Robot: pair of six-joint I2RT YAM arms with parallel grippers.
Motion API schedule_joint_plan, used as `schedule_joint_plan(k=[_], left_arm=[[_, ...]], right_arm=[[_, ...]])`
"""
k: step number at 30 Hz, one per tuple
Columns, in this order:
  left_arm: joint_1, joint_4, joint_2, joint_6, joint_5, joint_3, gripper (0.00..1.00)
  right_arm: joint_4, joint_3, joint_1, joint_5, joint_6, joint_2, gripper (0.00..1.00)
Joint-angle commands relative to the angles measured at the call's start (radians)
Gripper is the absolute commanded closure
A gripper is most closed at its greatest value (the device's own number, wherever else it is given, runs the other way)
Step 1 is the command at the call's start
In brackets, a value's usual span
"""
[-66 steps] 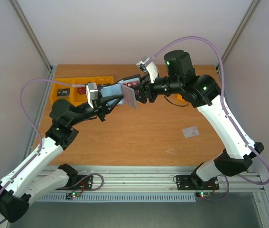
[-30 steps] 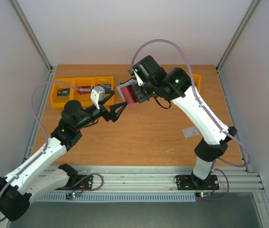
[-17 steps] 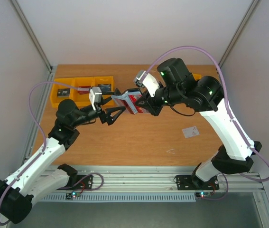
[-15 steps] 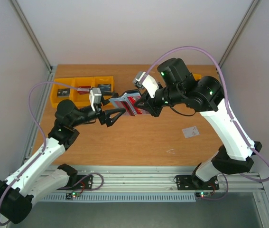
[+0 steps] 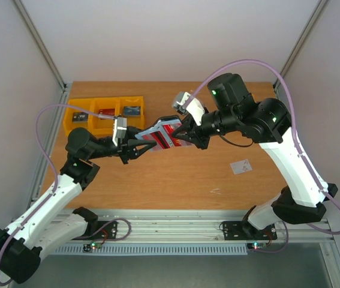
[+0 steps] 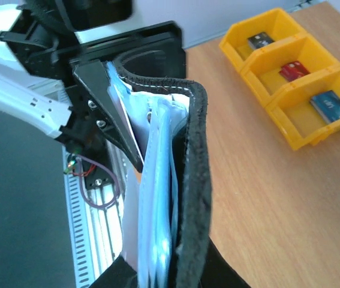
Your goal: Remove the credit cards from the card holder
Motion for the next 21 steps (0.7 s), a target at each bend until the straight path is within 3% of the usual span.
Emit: schedule_joint_plan(k=[1,3,6,7,9,12,16,21], left_arm=[[0.006,0.058,-0.016,0.002,0.028,0.022,0.84],[0.006,0.054,-0.016,0.0,0.025,0.025,0.97],[0.006,0.023,-0.016,-0.016,0.01,0.03,1.0],[0.006,0.007,-0.018,-0.026,-0.001,0.031,1.0],[0.006,-0.033,-0.023,-0.053,-0.04,0.029,1.0],[-0.002,-0.155,-0.026,-0.04,-0.238,0.041,1.0],[-0.006,-0.327,-0.013,0.0,-0.551,0.061,1.0],[-0.028,-0.368,-0.006,0.122,-0.659,0.064,1.0]], right_arm=[[0.07,-0.021,-0.025,-0.033,0.009,-0.031,0.99],[0.072,-0.026,-0.033,-0.03,0.018,-0.027,0.99],[0.073,-0.031,-0.041,0.003,0.034,-0.03,0.98],[0.078,-0.036,-0.045,0.029,0.041,-0.036,0.93],[0.095,-0.05,-0.061,0.108,0.068,-0.053,0.63],[0.105,-0.055,-0.087,0.251,0.118,-0.078,0.45],[0.082,-0.018,-0.094,0.356,0.177,-0.074,0.45],[0.084,-0.013,-0.015,0.086,0.163,-0.009,0.55]])
